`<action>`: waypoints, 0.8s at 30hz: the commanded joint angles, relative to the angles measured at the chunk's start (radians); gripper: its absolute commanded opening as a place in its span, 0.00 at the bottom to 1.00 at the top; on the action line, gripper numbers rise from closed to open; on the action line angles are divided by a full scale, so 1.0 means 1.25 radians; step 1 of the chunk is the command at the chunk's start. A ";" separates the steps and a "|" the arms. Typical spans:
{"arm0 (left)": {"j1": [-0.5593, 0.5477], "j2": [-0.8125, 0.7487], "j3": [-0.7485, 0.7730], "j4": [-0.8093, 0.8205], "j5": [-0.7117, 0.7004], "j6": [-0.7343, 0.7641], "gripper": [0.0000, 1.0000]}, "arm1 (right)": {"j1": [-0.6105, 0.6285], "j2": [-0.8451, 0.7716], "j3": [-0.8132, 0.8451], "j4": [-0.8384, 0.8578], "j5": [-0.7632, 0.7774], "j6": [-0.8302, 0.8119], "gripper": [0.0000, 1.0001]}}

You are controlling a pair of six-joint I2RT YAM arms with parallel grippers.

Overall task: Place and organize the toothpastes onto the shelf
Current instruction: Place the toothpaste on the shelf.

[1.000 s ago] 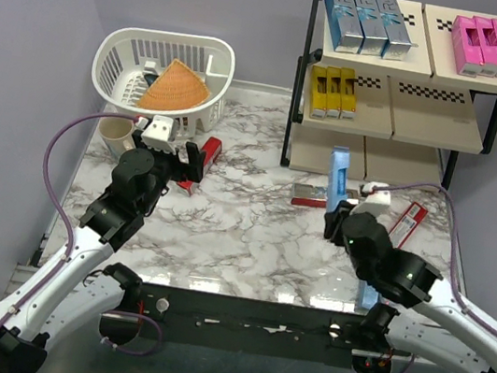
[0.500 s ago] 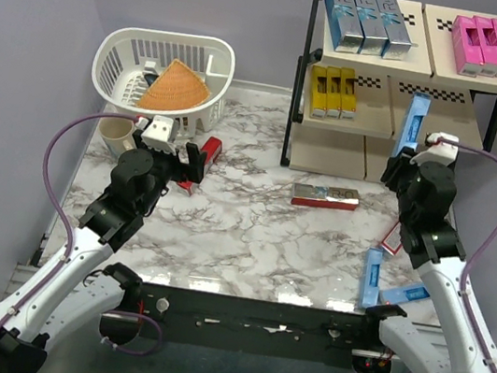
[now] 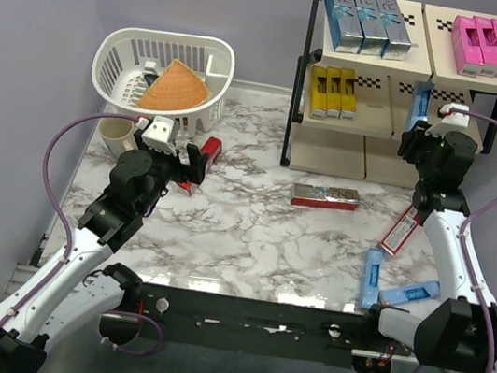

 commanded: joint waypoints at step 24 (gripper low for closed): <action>0.004 -0.004 -0.010 0.013 0.018 0.008 0.99 | -0.041 0.147 0.052 0.189 -0.069 -0.027 0.56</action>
